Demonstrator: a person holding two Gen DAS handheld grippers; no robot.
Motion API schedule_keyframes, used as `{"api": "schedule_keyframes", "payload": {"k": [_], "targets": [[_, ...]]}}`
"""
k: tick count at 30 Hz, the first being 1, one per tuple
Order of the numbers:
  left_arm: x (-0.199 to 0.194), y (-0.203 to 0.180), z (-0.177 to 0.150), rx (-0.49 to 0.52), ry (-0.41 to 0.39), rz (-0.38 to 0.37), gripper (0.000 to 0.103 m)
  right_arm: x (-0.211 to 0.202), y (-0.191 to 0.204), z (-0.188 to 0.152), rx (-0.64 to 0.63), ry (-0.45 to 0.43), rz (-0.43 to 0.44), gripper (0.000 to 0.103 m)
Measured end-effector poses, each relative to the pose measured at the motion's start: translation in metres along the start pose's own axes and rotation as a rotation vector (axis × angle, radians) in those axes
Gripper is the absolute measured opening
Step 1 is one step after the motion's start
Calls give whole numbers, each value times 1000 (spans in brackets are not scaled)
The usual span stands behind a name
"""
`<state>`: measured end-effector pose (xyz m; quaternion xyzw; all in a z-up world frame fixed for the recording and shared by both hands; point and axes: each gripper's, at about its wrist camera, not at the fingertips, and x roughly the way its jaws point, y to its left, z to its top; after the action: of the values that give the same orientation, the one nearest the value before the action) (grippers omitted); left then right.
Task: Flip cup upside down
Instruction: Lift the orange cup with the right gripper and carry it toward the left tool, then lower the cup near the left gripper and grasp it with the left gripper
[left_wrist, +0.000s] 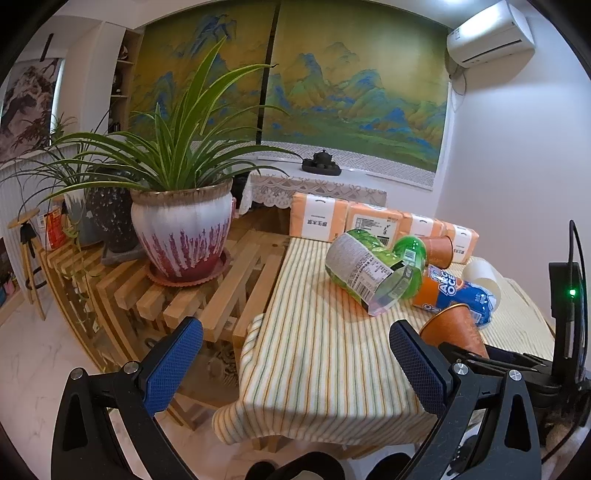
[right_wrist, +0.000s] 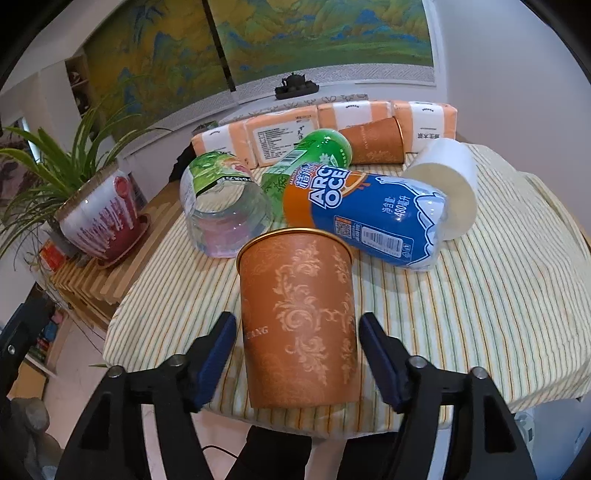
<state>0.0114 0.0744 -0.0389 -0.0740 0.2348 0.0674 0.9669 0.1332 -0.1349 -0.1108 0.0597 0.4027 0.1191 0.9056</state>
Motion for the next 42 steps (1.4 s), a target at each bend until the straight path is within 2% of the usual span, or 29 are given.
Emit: {"api": "schedule_keyframes", "payload": {"k": [4, 16, 23, 32, 38, 42], "targets": [[0, -2, 0, 6, 2, 2, 102, -6, 2, 0, -18, -22, 8, 76], [2, -17, -5, 21, 12, -3, 102, -25, -10, 0, -14, -37, 56, 76], [-2, -36, -9, 18, 8, -26, 102, -60, -31, -4, 3, -99, 69, 76], [1, -91, -30, 47, 34, -104, 102, -101, -65, -15, -31, -220, -67, 76], [11, -131, -42, 68, 60, -155, 102, -106, -88, -19, 3, -239, -110, 76], [19, -147, -48, 79, 58, -152, 102, -107, -100, -22, 25, -248, -140, 76]]}}
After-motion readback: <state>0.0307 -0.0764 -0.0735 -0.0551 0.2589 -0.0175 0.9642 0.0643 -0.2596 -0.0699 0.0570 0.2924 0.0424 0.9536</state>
